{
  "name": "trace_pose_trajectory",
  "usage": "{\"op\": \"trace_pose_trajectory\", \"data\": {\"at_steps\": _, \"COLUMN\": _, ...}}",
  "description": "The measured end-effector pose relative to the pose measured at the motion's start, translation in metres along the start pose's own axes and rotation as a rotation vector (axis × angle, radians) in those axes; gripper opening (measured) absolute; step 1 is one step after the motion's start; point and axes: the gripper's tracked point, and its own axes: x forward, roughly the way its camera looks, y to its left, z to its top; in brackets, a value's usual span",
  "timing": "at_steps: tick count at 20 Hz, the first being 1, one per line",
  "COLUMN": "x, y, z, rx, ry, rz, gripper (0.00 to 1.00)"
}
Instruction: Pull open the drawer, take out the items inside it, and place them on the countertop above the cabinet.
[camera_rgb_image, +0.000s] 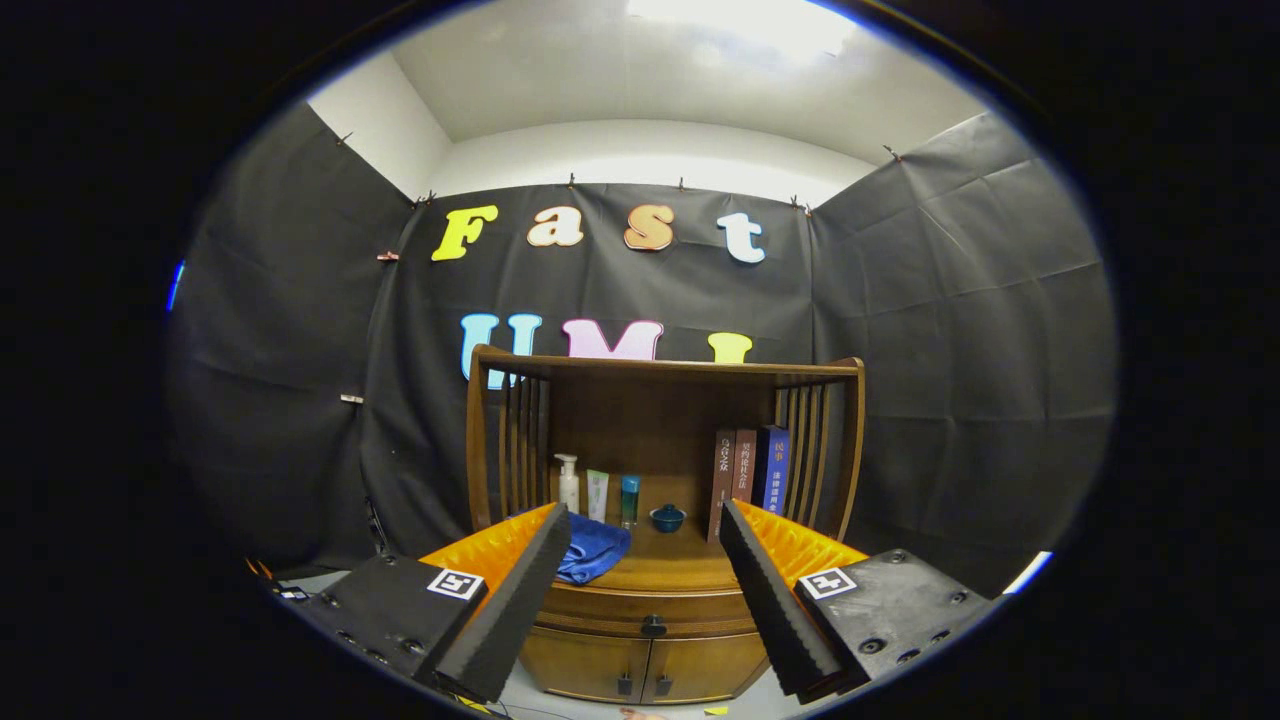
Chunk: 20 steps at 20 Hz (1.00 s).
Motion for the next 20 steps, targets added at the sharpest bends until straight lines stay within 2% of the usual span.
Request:
{"op": "trace_pose_trajectory", "data": {"at_steps": 11, "x": 0.007, "y": -0.017, "z": 0.000, "rx": 0.025, "ry": 0.000, "rz": -0.012, "gripper": 0.99}}
{"op": "trace_pose_trajectory", "data": {"at_steps": 20, "x": 0.016, "y": -0.022, "z": -0.024, "rx": 0.036, "ry": 0.035, "rz": 0.003, "gripper": 0.99}}
